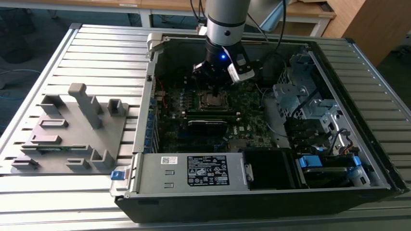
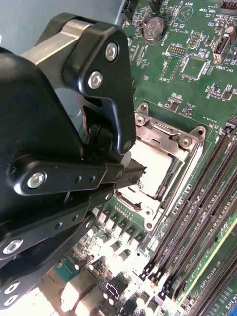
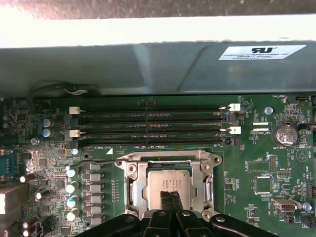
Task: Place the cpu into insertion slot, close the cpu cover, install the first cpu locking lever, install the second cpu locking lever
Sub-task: 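Install the first cpu locking lever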
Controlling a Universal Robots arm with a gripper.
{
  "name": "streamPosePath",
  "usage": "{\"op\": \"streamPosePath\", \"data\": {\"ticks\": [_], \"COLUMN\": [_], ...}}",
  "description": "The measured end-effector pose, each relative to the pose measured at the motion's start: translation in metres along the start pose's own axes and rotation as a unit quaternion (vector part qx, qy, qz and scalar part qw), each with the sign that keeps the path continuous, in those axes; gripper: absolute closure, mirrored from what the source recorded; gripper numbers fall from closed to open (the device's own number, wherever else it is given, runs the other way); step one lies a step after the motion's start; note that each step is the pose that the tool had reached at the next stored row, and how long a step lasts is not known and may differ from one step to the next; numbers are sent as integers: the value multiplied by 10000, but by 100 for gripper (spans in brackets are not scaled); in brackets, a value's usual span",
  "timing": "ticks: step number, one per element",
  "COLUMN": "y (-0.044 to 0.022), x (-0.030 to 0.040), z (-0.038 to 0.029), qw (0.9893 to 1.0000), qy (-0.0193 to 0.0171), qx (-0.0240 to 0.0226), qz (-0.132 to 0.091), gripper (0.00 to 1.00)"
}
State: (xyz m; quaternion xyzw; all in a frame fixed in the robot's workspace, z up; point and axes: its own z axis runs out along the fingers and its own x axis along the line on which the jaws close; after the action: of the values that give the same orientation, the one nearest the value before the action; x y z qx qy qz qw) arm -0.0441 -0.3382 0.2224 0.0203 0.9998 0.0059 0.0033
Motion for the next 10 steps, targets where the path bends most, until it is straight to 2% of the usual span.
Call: {"op": "streamPosePath", "data": {"ticks": [10], "y": [0], "x": [0], "z": [-13], "qw": [10000], "qy": [1], "qx": [1], "qz": [0], "gripper": [90]}}
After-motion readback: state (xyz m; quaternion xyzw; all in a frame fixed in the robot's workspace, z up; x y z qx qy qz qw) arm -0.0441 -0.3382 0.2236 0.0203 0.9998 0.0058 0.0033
